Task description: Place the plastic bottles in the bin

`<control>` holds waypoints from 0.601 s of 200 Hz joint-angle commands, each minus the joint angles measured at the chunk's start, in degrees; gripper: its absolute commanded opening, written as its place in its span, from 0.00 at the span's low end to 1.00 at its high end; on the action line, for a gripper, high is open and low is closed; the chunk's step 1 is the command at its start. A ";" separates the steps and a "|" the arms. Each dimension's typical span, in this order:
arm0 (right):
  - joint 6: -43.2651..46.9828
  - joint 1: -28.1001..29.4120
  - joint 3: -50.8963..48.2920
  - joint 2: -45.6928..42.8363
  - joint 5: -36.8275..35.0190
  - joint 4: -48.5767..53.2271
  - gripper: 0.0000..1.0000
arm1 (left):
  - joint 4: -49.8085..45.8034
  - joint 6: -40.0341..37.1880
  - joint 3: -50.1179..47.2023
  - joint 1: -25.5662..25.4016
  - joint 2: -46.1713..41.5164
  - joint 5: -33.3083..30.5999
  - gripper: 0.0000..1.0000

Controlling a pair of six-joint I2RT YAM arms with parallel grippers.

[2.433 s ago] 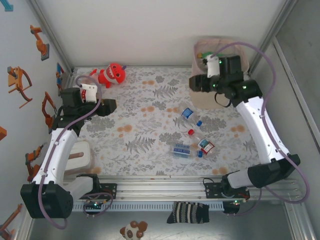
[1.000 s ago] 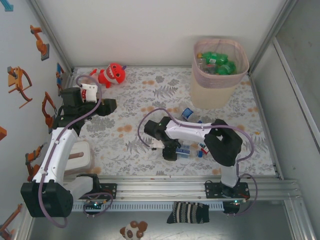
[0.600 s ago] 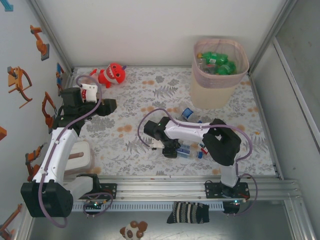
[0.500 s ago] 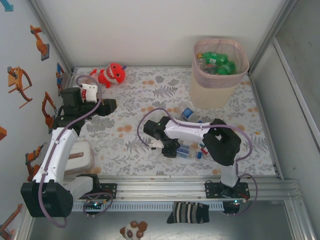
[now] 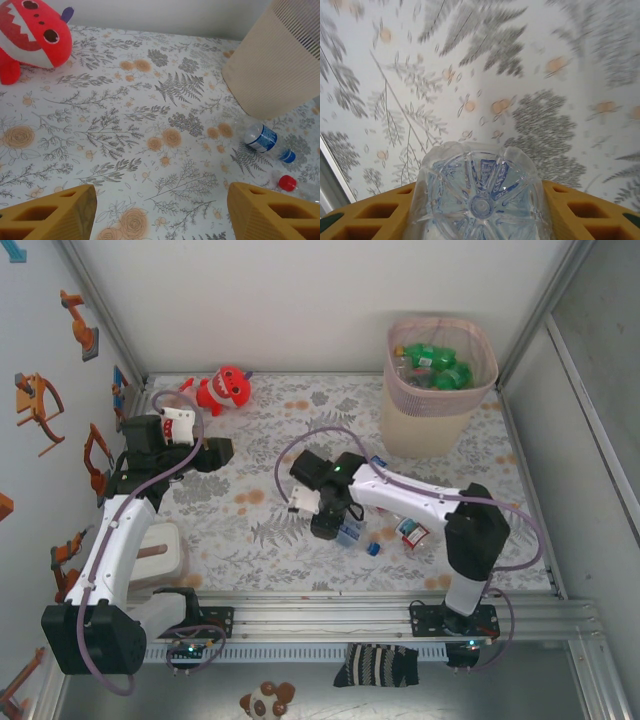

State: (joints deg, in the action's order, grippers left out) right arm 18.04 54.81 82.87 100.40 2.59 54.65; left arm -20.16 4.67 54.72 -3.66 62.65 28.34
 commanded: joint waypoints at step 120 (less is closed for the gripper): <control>-19.29 -23.41 14.49 -21.58 8.11 -19.08 0.40 | 0.55 0.27 -0.24 0.32 -0.32 0.84 0.69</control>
State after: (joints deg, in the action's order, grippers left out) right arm 1.91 35.03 93.76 80.84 9.43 40.84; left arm -20.16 4.67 54.72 -3.66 62.65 28.34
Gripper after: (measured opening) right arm 0.516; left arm 0.692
